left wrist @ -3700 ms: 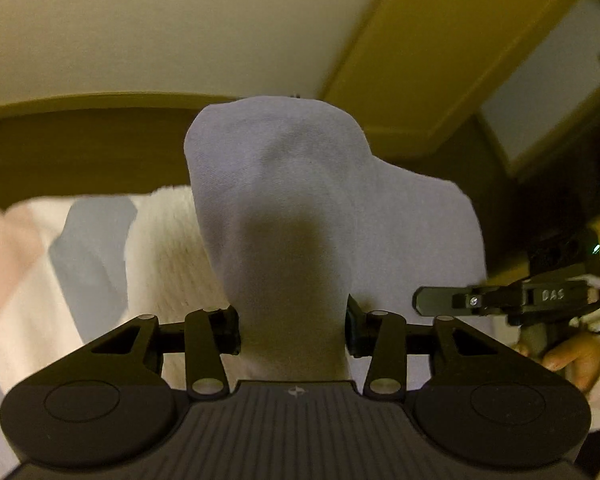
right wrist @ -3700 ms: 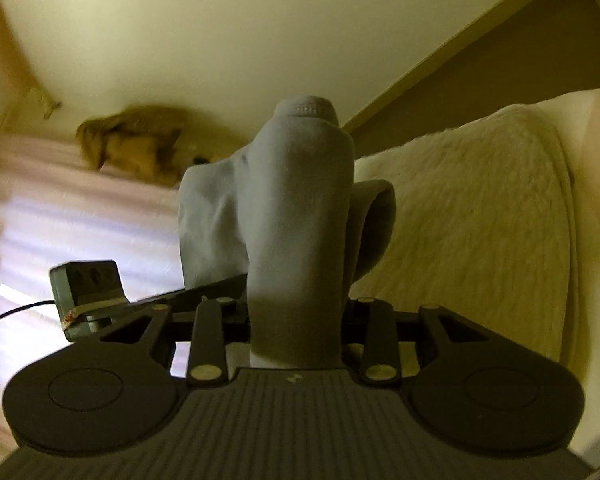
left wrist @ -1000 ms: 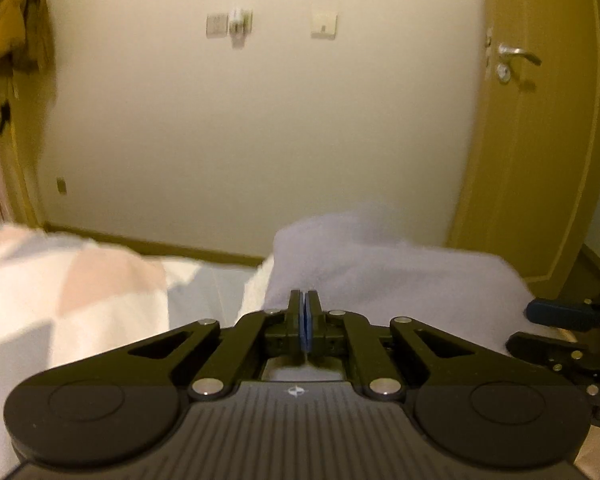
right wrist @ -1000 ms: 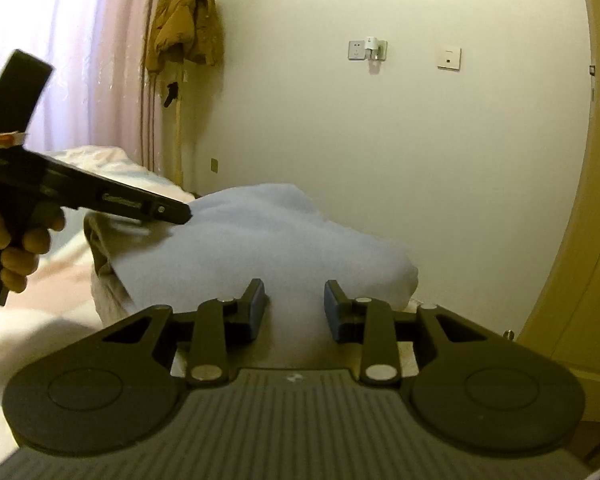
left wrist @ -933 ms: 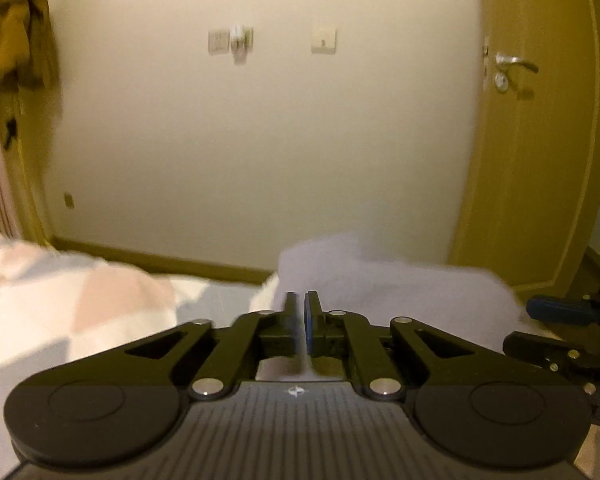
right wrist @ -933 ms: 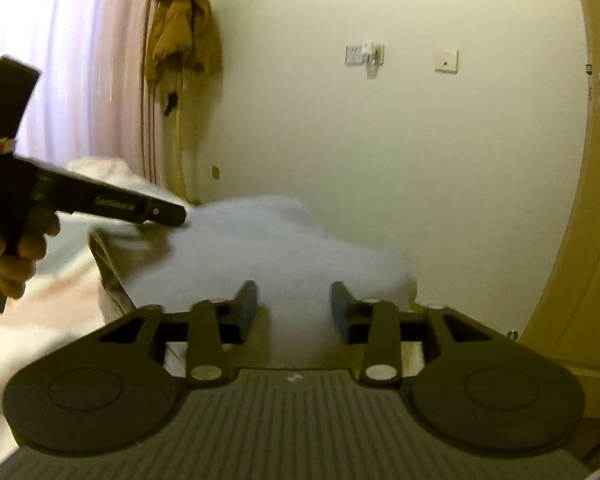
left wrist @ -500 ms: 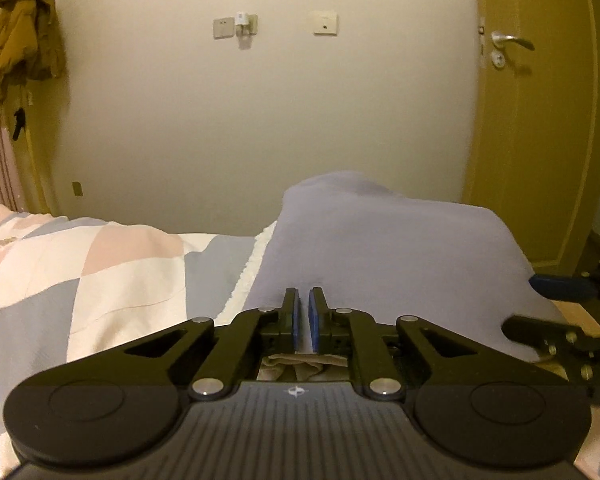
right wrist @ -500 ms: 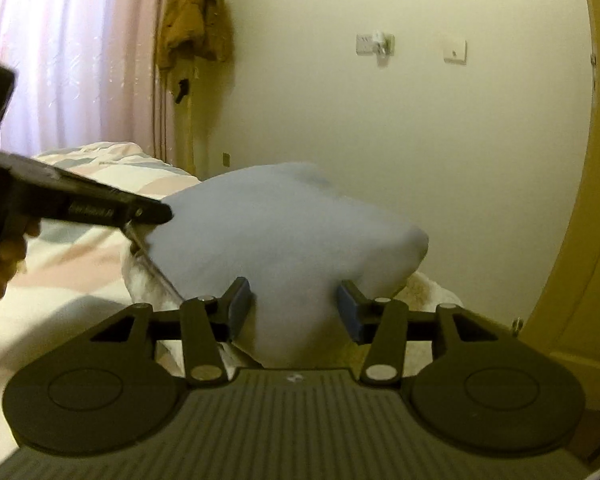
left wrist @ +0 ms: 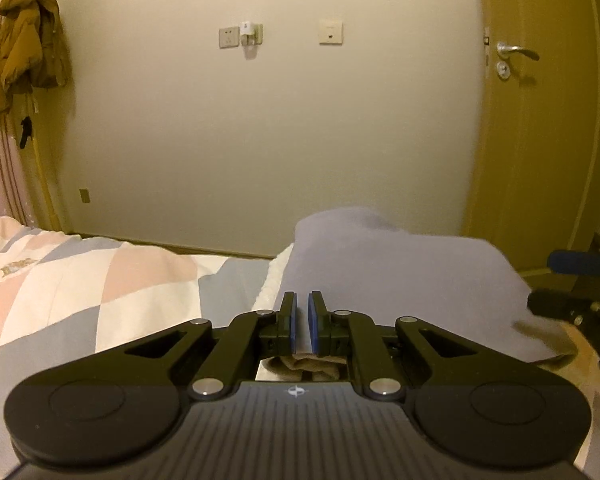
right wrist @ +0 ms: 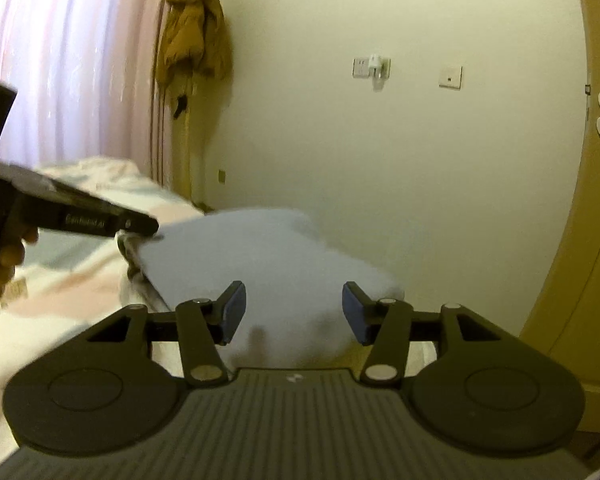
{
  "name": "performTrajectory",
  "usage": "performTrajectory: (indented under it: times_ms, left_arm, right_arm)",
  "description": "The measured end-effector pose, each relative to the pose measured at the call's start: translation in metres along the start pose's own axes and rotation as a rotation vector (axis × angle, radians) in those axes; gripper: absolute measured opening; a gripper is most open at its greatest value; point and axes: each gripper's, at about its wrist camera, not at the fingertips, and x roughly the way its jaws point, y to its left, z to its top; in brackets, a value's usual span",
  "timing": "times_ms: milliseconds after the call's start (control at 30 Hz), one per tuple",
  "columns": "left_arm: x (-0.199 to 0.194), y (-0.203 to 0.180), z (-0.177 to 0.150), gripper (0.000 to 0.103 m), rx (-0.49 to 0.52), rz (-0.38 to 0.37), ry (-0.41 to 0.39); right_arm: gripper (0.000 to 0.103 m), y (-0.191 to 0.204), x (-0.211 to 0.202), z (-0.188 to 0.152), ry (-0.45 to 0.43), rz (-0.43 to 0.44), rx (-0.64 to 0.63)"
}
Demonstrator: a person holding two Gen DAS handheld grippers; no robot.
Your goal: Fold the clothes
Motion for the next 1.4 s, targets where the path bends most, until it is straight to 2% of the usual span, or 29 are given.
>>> performTrajectory:
  times_ms: [133, 267, 467, 533, 600, 667, 733, 833, 933, 1000, 1133, 1400]
  left_arm:
    - [0.011, 0.0, -0.022, 0.012, -0.02, 0.027, 0.016]
    - [0.016, 0.001, -0.031, 0.012, -0.035, 0.042, 0.004]
    - [0.006, -0.002, -0.01, 0.013, -0.038, 0.053, 0.052]
    - [-0.006, -0.008, 0.004, 0.021, -0.036, 0.055, 0.094]
    - [-0.019, -0.017, 0.014, 0.036, -0.029, 0.062, 0.159]
    - [-0.033, -0.028, 0.02, 0.04, -0.029, 0.075, 0.221]
    - [-0.048, -0.038, 0.022, 0.046, -0.042, 0.1, 0.281]
    - [-0.069, -0.053, 0.025, 0.05, -0.063, 0.137, 0.371]
    - [-0.097, -0.064, 0.033, 0.057, -0.14, 0.198, 0.48]
    - [-0.121, -0.072, 0.04, 0.072, -0.18, 0.227, 0.519]
    - [-0.168, -0.09, 0.061, 0.08, -0.194, 0.256, 0.534]
    - [-0.231, -0.111, 0.103, 0.1, -0.208, 0.334, 0.509]
  right_arm:
    - [0.047, 0.001, 0.002, -0.01, 0.002, 0.014, -0.008]
    - [0.05, 0.005, 0.004, -0.02, -0.005, 0.023, -0.03]
    - [0.05, 0.005, -0.002, -0.004, 0.031, 0.016, -0.028]
    - [0.051, 0.001, -0.013, 0.011, 0.038, 0.018, -0.005]
    - [0.059, -0.003, -0.03, 0.025, 0.05, 0.025, 0.034]
    - [0.068, -0.007, -0.047, 0.04, 0.063, 0.031, 0.082]
    - [0.07, -0.009, -0.064, 0.053, 0.102, 0.039, 0.139]
    - [0.075, -0.014, -0.082, 0.066, 0.229, 0.05, 0.243]
    - [0.076, -0.025, -0.098, 0.072, 0.367, 0.04, 0.375]
    - [0.076, -0.033, -0.115, 0.076, 0.419, 0.028, 0.443]
    - [0.09, -0.039, -0.153, 0.092, 0.441, 0.007, 0.469]
    - [0.101, -0.047, -0.208, 0.134, 0.438, 0.048, 0.454]
